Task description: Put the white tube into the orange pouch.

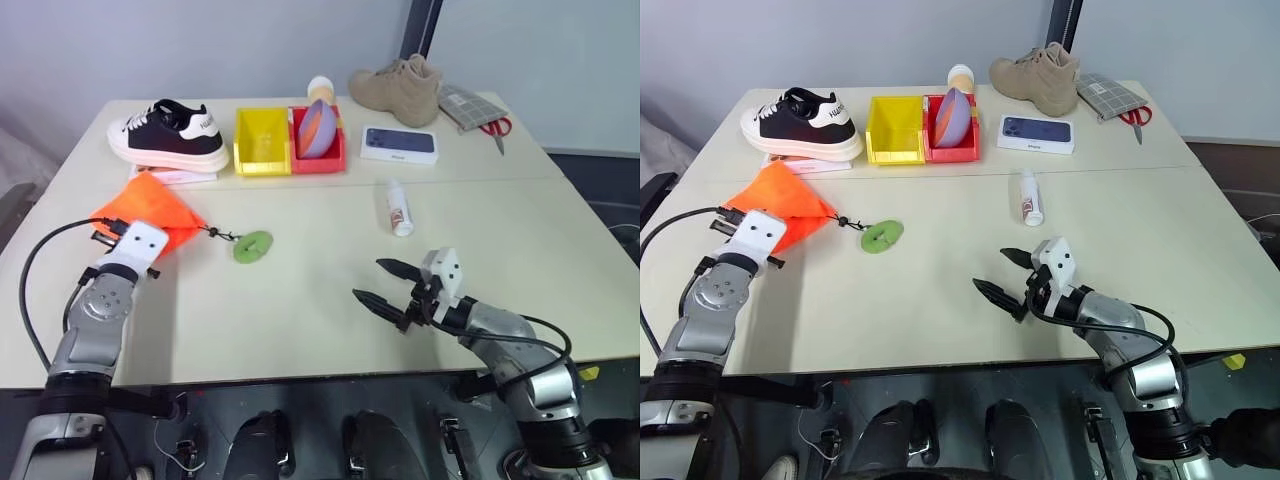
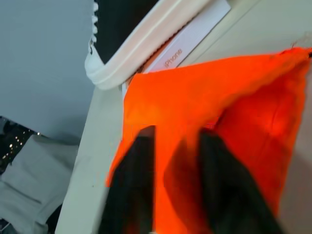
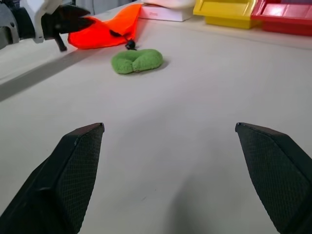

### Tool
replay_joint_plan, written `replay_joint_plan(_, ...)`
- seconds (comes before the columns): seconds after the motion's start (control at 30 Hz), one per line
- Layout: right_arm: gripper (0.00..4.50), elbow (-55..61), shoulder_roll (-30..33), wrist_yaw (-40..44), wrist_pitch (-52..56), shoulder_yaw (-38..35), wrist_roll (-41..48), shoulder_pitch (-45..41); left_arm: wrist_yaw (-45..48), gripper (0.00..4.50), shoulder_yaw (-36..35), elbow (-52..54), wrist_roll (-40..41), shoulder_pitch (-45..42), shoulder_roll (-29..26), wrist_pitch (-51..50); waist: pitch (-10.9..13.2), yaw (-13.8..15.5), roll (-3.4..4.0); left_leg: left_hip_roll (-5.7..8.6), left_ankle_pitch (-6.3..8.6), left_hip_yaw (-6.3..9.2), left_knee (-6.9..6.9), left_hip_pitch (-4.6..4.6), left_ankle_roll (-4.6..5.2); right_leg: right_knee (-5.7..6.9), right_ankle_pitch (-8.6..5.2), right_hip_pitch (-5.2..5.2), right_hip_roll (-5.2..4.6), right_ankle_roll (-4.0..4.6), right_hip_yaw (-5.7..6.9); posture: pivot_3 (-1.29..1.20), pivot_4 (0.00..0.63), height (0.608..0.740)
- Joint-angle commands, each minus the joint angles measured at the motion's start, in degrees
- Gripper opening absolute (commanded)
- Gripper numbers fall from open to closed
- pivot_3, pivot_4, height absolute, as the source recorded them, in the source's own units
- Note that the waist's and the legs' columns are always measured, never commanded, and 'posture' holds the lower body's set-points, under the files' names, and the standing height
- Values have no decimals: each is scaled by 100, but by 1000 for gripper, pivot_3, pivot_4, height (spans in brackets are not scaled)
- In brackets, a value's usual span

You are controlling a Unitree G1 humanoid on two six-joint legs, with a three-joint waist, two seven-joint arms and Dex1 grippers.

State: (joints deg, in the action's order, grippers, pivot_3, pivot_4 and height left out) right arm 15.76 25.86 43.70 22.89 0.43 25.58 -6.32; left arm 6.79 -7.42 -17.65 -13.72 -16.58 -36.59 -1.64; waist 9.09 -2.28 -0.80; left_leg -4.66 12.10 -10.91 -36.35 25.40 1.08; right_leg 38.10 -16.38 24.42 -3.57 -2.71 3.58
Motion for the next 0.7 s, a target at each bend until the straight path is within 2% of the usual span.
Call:
replay_joint_plan(0.03, 4500, 290, 1, -41, -16, -71, 100, 15, -111, 37, -105, -6, -10, -118, -78, 68, 0, 5, -1, 0, 0, 0, -1, 0, 0, 0, 0, 0, 0, 0, 0, 0, 150, 740)
replay_joint_plan(0.3, 4500, 322, -72, -130, 16, 21, 85, -167, 390, 37, -322, 371, 720, 42, 122, 43, -1, 14, -2, 0, -1, 0, -8, 0, 0, 4, 1, -4, 0, -1, 1, 0, 150, 740)
replay_joint_plan(0.47, 4500, 245, -258, -264, -8, 209, -15, -455, 1001, 37, -392, 1492, 1431, 449, 344, -234, -1, -1, -2, -2, -8, 1, -10, -1, -12, 8, 1, -4, 2, -2, 1, 0, 150, 740)
replay_joint_plan(0.57, 4500, 170, -306, -259, -52, 282, -53, -534, 1257, 37, -235, 2167, 1677, 638, 497, -689, -2, 9, -3, -2, -17, 1, -12, -2, -27, 10, 1, -7, 3, -3, 0, 0, 150, 740)
replay_joint_plan(0.7, 4500, 46, -322, -233, -115, 299, -87, -603, 1495, 37, 424, 2955, 1574, 734, 747, -1216, -2, 57, -3, -1, -16, 2, -22, -2, -26, 10, 1, -13, 4, -3, 2, 0, 150, 740)
